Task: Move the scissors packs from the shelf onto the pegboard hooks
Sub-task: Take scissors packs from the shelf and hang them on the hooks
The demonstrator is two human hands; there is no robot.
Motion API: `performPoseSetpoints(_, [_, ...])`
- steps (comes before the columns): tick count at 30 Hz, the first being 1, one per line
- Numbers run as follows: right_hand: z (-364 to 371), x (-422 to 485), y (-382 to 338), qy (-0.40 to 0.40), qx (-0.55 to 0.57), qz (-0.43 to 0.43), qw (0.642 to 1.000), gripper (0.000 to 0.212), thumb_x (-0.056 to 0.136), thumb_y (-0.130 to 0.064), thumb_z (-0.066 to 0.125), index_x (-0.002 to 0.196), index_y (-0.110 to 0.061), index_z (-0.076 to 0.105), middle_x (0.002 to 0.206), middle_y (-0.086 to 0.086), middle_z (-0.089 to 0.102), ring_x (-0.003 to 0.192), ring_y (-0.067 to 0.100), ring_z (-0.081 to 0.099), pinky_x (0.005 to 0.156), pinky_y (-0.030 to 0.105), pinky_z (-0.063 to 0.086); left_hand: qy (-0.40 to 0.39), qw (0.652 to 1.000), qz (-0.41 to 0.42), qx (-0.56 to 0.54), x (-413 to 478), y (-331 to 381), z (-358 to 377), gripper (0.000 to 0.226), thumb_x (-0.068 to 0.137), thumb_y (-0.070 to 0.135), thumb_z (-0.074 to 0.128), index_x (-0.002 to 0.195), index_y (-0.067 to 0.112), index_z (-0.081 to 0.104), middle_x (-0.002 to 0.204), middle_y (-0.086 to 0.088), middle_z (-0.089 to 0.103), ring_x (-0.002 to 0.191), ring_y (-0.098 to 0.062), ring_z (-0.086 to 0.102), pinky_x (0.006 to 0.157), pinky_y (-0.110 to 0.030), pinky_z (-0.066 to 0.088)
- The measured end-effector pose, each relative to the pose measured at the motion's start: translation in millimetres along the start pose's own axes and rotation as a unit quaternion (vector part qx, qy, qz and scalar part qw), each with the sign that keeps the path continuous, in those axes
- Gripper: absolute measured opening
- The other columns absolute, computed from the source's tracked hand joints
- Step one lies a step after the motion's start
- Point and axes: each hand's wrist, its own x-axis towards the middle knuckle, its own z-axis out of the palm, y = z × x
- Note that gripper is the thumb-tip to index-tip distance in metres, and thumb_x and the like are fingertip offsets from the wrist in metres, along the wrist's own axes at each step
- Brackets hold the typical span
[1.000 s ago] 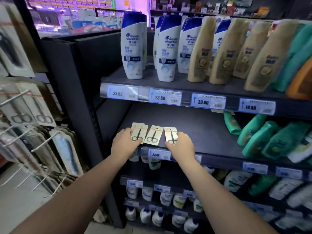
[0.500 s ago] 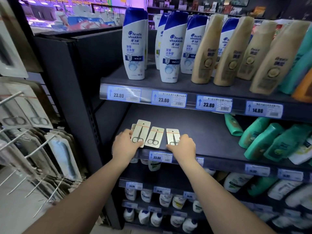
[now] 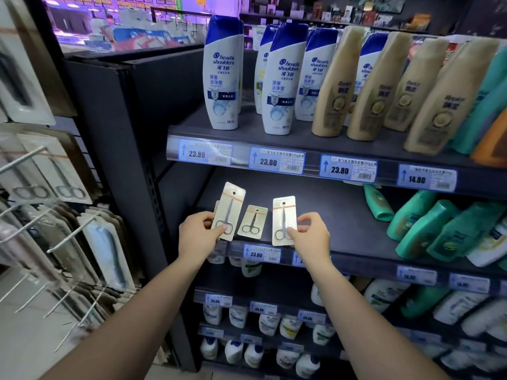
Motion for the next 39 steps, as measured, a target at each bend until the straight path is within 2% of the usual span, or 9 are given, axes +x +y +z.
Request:
performPoseSetpoints(6, [-10.4, -46.8, -4.2, -0.075, 0.079, -0.045, 0.993, 0.023, 0.087, -0.005, 0.068, 0.107, -0.014, 0.073, 0.097, -0.001, 0.077, 0.089, 0.016, 0.073, 0.067, 0.025, 0.055, -0.011, 0.993, -0.028, -0.115, -37.4, -2.7, -23.9, 0.011, 0.084, 0.012, 0.077, 0.088, 0.021, 0.078, 0.081, 0.0, 0.082, 0.077, -0.022, 0.078, 0.074, -0.039, 0.065])
performPoseSetpoints(10, [-5.0, -79.5, -16.6, -0.126, 0.127, -0.067, 0.982, 0.016, 0.088, -0.01, 0.069, 0.098, -0.021, 0.074, 0.095, -0.002, 0.08, 0.091, 0.016, 0.075, 0.077, 0.036, 0.063, 0.002, 0.981, -0.043, -0.191, -68.8, -8.4, -45.4, 0.014, 0.088, 0.008, 0.074, 0.095, 0.019, 0.079, 0.087, -0.006, 0.083, 0.084, -0.027, 0.078, 0.081, -0.042, 0.062])
performPoseSetpoints(12, [1.0, -92.0, -25.6, -0.152, 0.147, -0.081, 0.974, 0.014, 0.09, -0.012, 0.069, 0.094, -0.024, 0.073, 0.092, -0.001, 0.081, 0.087, 0.017, 0.076, 0.078, 0.039, 0.063, 0.024, 0.975, -0.038, -0.216, -83.3, -7.2, -59.7, 0.014, 0.09, 0.006, 0.071, 0.096, 0.017, 0.079, 0.087, -0.009, 0.082, 0.08, -0.024, 0.076, 0.08, -0.038, 0.06])
performPoseSetpoints(16, [16.0, -118.1, -49.8, -0.192, 0.172, -0.115, 0.959, 0.008, 0.092, -0.017, 0.07, 0.093, -0.024, 0.073, 0.085, -0.003, 0.081, 0.073, 0.003, 0.073, 0.068, 0.021, 0.054, 0.075, 0.966, -0.028, -0.246, -109.3, 3.3, -96.4, 0.016, 0.092, 0.004, 0.068, 0.092, 0.017, 0.078, 0.079, -0.005, 0.081, 0.072, -0.017, 0.074, 0.063, -0.022, 0.056])
performPoseSetpoints(20, [35.3, -148.7, -80.0, -0.224, 0.177, -0.15, 0.947, 0.004, 0.091, -0.023, 0.072, 0.096, -0.024, 0.072, 0.085, -0.006, 0.079, 0.069, -0.004, 0.068, 0.063, 0.013, 0.05, 0.126, 0.959, -0.013, -0.252, -125.6, 7.1, -146.3, 0.013, 0.092, 0.006, 0.068, 0.099, 0.013, 0.077, 0.085, -0.013, 0.081, 0.073, -0.02, 0.073, 0.059, -0.017, 0.055])
performPoseSetpoints(25, [71.4, -189.8, -125.3, -0.263, 0.174, -0.206, 0.926, 0.008, 0.091, -0.018, 0.072, 0.085, -0.023, 0.069, 0.083, 0.004, 0.077, 0.07, 0.002, 0.068, 0.064, 0.007, 0.048, 0.171, 0.954, 0.016, -0.246, -129.9, -5.7, -208.5, 0.016, 0.091, 0.007, 0.07, 0.097, 0.019, 0.079, 0.087, -0.015, 0.08, 0.079, -0.028, 0.075, 0.075, -0.04, 0.058])
performPoseSetpoints(31, [132.1, -235.0, -174.6, -0.265, 0.16, -0.24, 0.92, 0.015, 0.09, -0.019, 0.072, 0.081, -0.031, 0.069, 0.084, -0.011, 0.077, 0.077, 0.004, 0.071, 0.069, 0.008, 0.052, 0.156, 0.956, 0.057, -0.241, -123.0, -28.5, -277.1, 0.024, 0.09, 0.001, 0.068, 0.092, 0.022, 0.079, 0.086, -0.008, 0.08, 0.078, -0.023, 0.074, 0.077, -0.04, 0.059])
performPoseSetpoints(36, [174.6, -253.0, -192.4, -0.231, 0.146, -0.233, 0.933, 0.006, 0.09, -0.024, 0.071, 0.086, -0.028, 0.07, 0.084, -0.009, 0.076, 0.082, 0.005, 0.07, 0.075, 0.012, 0.053, 0.152, 0.954, 0.048, -0.255, -99.6, -54.5, -319.7, 0.016, 0.091, 0.004, 0.068, 0.093, 0.017, 0.078, 0.085, -0.019, 0.076, 0.075, -0.025, 0.071, 0.076, -0.042, 0.057])
performPoseSetpoints(39, [191.4, -256.4, -197.5, -0.203, 0.143, -0.229, 0.941, 0.005, 0.09, -0.023, 0.07, 0.088, -0.027, 0.071, 0.084, -0.011, 0.077, 0.082, 0.004, 0.071, 0.074, 0.012, 0.053, 0.151, 0.954, 0.056, -0.252, -82.0, -66.8, -336.3, 0.013, 0.091, 0.003, 0.067, 0.093, 0.011, 0.077, 0.081, -0.013, 0.078, 0.073, -0.018, 0.07, 0.075, -0.033, 0.058])
